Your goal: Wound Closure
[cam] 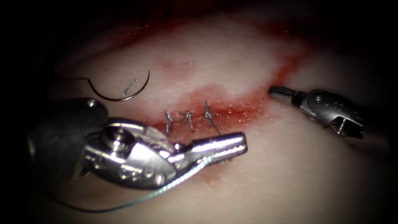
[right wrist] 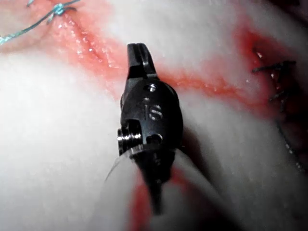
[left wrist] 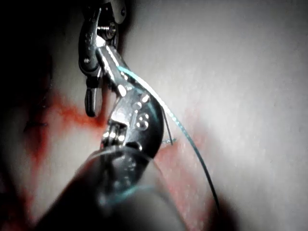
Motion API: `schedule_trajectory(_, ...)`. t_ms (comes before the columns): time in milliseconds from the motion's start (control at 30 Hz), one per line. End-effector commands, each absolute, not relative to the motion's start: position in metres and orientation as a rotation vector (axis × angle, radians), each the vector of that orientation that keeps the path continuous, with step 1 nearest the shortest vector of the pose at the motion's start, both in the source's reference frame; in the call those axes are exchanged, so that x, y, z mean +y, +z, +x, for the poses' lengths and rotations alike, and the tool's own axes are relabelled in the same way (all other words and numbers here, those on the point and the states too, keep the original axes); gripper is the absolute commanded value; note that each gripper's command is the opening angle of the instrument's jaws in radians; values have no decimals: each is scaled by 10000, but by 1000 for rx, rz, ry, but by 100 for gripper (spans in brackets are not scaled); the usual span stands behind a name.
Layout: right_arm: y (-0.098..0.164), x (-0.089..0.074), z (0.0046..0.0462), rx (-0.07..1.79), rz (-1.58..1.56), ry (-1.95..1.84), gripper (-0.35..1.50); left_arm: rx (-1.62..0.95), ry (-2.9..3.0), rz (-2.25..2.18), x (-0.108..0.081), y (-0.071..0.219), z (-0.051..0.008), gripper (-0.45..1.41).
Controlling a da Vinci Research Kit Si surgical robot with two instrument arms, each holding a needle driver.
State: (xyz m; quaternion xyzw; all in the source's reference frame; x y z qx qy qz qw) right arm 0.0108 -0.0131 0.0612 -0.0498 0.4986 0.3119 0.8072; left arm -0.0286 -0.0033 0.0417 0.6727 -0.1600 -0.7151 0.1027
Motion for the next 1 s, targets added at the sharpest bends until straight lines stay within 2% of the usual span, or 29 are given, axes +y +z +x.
schedule_trajectory(33, 619, -131, 114, 1070, -109, 664, -35, -467, -2110, 1990, -33, 425, -293, -45)
schedule_trajectory(200, 620, -129, 117, 1096, -105, 598, 21, -271, -2016, 2023, -85, 431, -304, -45)
schedule_trajectory(233, 620, -129, 118, 1095, -109, 594, 41, -213, -2013, 2041, -93, 433, -305, -32)
schedule_trajectory(267, 621, -129, 119, 1095, -109, 595, 57, -168, -2008, 2050, -100, 436, -306, 19)
schedule_trajectory(300, 621, -128, 120, 1094, -110, 595, 78, -90, -2004, 2062, -106, 440, -307, 86)
schedule_trajectory(333, 622, -128, 123, 1085, -92, 578, 110, -14, -2037, 2068, -111, 446, -305, 104)
schedule_trajectory(367, 622, -128, 123, 1085, -92, 578, 110, -14, -2037, 2068, -111, 446, -305, 104)
schedule_trajectory(433, 624, -128, 128, 1055, -70, 546, 130, 89, -2119, 2095, -110, 459, -298, 123)
schedule_trajectory(500, 624, -128, 129, 1053, -64, 542, 131, 125, -2129, 2104, -110, 463, -295, 121)
schedule_trajectory(533, 625, -130, 131, 1056, -58, 536, 133, 174, -2152, 2107, -111, 469, -289, 104)
schedule_trajectory(733, 631, -140, 137, 1073, -32, 501, 131, 410, -2107, 2072, -130, 496, -252, 108)
schedule_trajectory(767, 632, -144, 138, 1077, -32, 496, 125, 433, -2085, 2072, -132, 498, -246, 111)
schedule_trajectory(800, 633, -147, 138, 1075, -37, 496, 125, 459, -2075, 2068, -133, 500, -240, 126)
schedule_trajectory(833, 634, -151, 139, 1073, -43, 496, 115, 489, -2085, 2053, -127, 504, -228, 138)
schedule_trajectory(1000, 632, -151, 139, 1066, -36, 494, 106, 409, -2230, 2022, -102, 508, -208, 140)
